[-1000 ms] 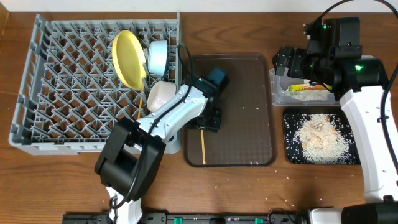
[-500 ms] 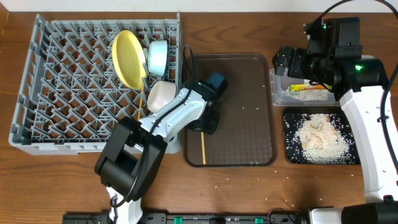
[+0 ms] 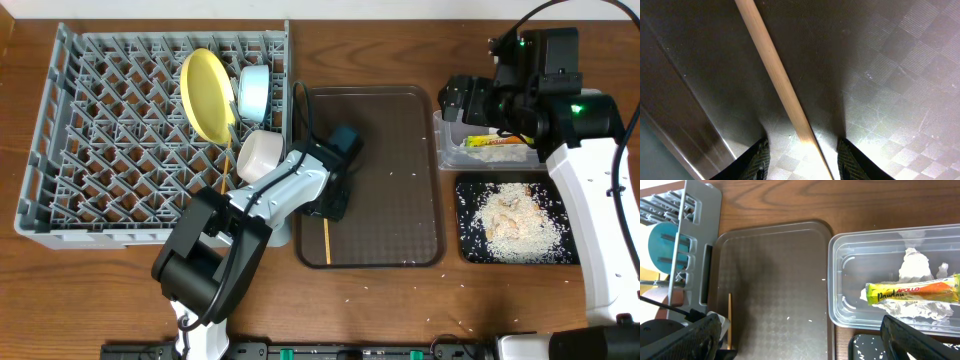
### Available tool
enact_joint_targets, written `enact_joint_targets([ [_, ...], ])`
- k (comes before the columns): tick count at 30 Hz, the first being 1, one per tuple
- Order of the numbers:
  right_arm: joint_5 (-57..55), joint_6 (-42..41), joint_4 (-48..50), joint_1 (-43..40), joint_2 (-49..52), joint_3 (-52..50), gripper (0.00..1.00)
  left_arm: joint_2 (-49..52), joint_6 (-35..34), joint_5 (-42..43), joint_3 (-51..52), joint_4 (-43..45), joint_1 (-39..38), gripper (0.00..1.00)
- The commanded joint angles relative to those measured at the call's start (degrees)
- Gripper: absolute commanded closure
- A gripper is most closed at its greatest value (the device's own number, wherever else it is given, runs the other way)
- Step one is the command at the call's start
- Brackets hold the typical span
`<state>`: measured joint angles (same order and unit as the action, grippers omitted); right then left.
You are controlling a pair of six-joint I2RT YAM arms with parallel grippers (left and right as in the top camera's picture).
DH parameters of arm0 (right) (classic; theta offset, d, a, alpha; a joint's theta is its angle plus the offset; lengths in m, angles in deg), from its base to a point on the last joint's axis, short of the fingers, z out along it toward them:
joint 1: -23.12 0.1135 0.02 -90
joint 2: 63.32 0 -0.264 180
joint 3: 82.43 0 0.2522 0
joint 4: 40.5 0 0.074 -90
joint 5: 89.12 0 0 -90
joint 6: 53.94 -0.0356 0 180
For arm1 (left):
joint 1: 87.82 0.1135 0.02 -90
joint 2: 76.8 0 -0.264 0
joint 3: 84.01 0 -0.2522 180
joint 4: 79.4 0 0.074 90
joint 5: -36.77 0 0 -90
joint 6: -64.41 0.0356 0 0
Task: Sort waste into correct bins and load items into the dishwasher
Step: 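Grasp the second wooden chopstick with the left gripper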
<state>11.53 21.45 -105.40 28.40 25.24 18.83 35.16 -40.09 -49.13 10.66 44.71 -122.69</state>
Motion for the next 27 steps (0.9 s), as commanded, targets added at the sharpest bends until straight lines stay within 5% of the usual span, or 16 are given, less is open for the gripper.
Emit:
enact_joint_targets([
  [1,-0.1,0.3,0.1,0.4,0.2,0.5,0.01,0.3,0.7,-1.2,1.5,-0.1,0.4,0.57],
  [7,-0.1,0.3,0.1,0.4,0.2,0.5,0.01,0.3,0.4,-1.1,2.3,1.0,0.4,0.92],
  [15,-0.1,0.3,0.1,0.4,0.2,0.5,0.01,-0.1,-1.5,0.0,1.0,-0.4,0.4,0.93],
  [27,-0.1,0.3,0.1,0.4,0.2,0.5,0.01,-11.4,-0.1,-0.4,-15.6,-12.4,2.8,0.93],
])
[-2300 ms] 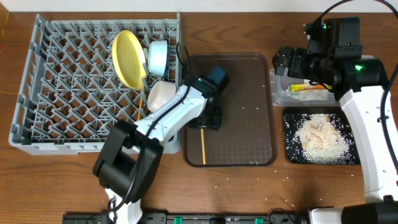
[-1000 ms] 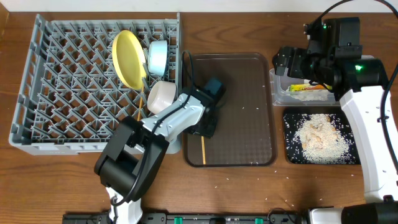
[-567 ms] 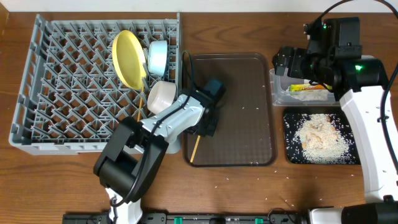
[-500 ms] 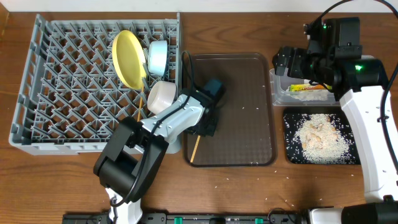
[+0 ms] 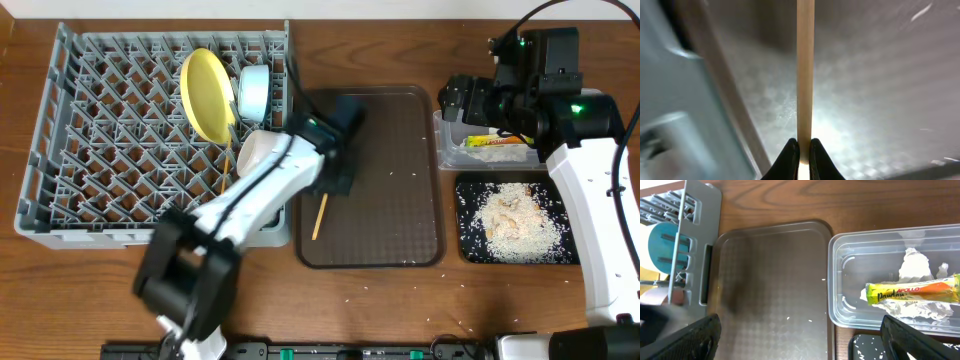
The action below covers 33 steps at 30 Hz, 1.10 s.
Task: Sort waste into correct bins and load items into the dishwasher
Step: 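Grasp the second wooden chopstick with the left gripper, then carry the chopstick left and insert it into the rack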
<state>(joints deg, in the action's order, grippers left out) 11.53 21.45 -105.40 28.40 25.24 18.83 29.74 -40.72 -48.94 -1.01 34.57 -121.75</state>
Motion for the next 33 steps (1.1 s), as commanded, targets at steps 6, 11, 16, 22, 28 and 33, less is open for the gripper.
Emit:
enact_joint_targets([
  [6,-0.1,0.3,0.1,0.4,0.2,0.5,0.01,-14.3,1.6,-4.5,-4.5,-7.5,7.8,0.93],
  [11,-0.1,0.3,0.1,0.4,0.2,0.5,0.01,-17.2,4.5,-11.2,-4.5,-12.2,14.6,0.92],
  [16,-0.1,0.3,0.1,0.4,0.2,0.5,0.01,-16.2,12.5,-13.8,-1.9,-11.3,20.5,0.92],
  [22,-0.1,0.3,0.1,0.4,0.2,0.5,0.01,-13.5,13.0,-15.5,1.5,-8.4,26.2,0.92],
  [28,-0.1,0.3,0.1,0.4,0.2,0.5,0.01,-10.2,13.2,-15.5,2.4,-7.1,28.2,0.92],
  [33,-0.1,0.3,0.1,0.4,0.2,0.5,0.01,-7.8,13.2,-15.3,2.4,-7.1,28.2,0.91],
])
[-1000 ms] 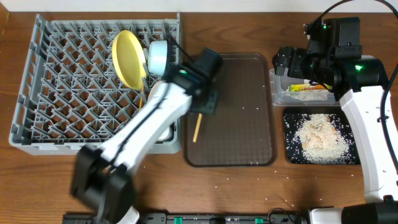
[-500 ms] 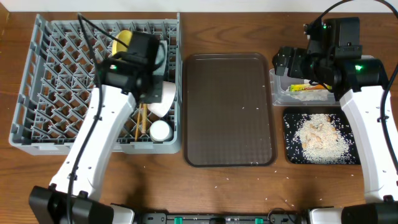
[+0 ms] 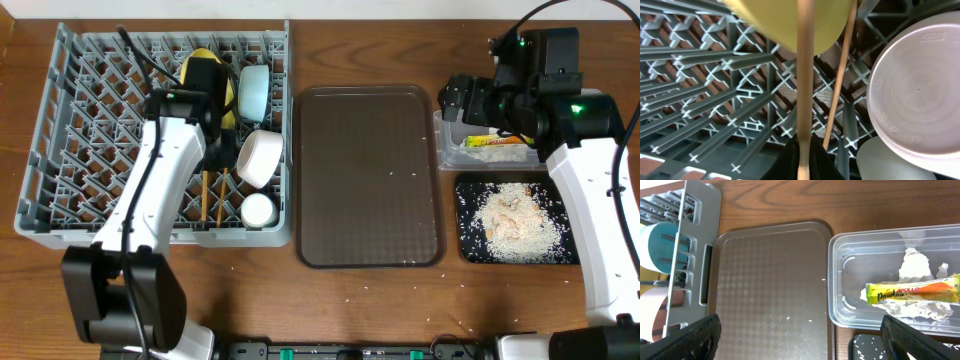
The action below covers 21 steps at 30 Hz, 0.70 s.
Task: Sort waste into correct bins and load items into the dishwasher
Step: 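Carry the chopstick left and insert it into the rack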
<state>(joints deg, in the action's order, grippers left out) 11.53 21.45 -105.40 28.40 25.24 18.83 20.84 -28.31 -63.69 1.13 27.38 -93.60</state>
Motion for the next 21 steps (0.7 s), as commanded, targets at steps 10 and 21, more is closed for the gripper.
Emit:
enact_joint_targets([
  [10,-0.1,0.3,0.1,0.4,0.2,0.5,0.01,1.3,0.6,-0.5,0.2,0.5,0.1,0.59],
  [21,-0.1,0.3,0.1,0.4,0.2,0.5,0.01,-10.7,-0.4,10.6,-3.2,-2.6,-0.1,0.63],
])
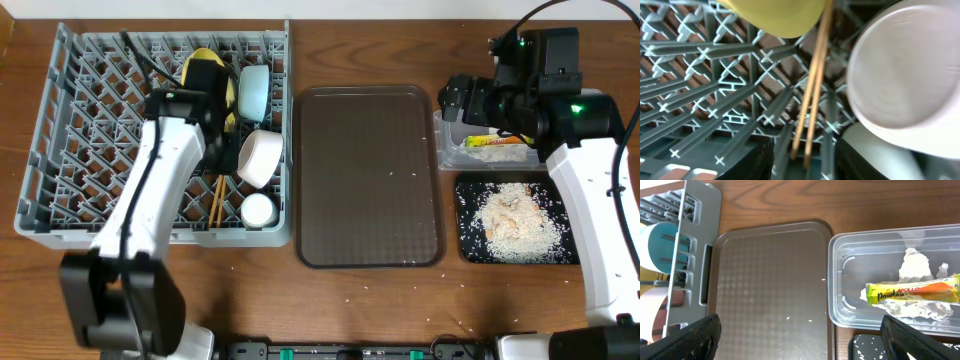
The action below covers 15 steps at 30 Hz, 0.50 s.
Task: Sort waste into correct bins and load items into the dishwasher
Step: 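Carry the chopstick left and insert it into the rack, then open the left gripper and withdraw it toward the front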
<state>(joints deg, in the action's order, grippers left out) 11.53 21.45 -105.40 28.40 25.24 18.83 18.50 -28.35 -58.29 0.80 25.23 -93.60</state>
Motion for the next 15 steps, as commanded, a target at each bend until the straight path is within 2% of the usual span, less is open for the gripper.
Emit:
enact_joint_targets([
  [1,-0.1,0.3,0.1,0.4,0.2,0.5,0.01,-10.9,-0.5,6.4,-2.9,-0.5,-0.1,0.63],
  [10,-0.1,0.3,0.1,0.4,0.2,0.5,0.01,-31.3,-2.2,7.1,-2.8,1.7,-2.3,0.63],
  [15,-0.1,0.3,0.1,0.4,0.2,0.5,0.01,-41.3,-2.3,0.6,2.4,5.6,-5.7,0.59],
])
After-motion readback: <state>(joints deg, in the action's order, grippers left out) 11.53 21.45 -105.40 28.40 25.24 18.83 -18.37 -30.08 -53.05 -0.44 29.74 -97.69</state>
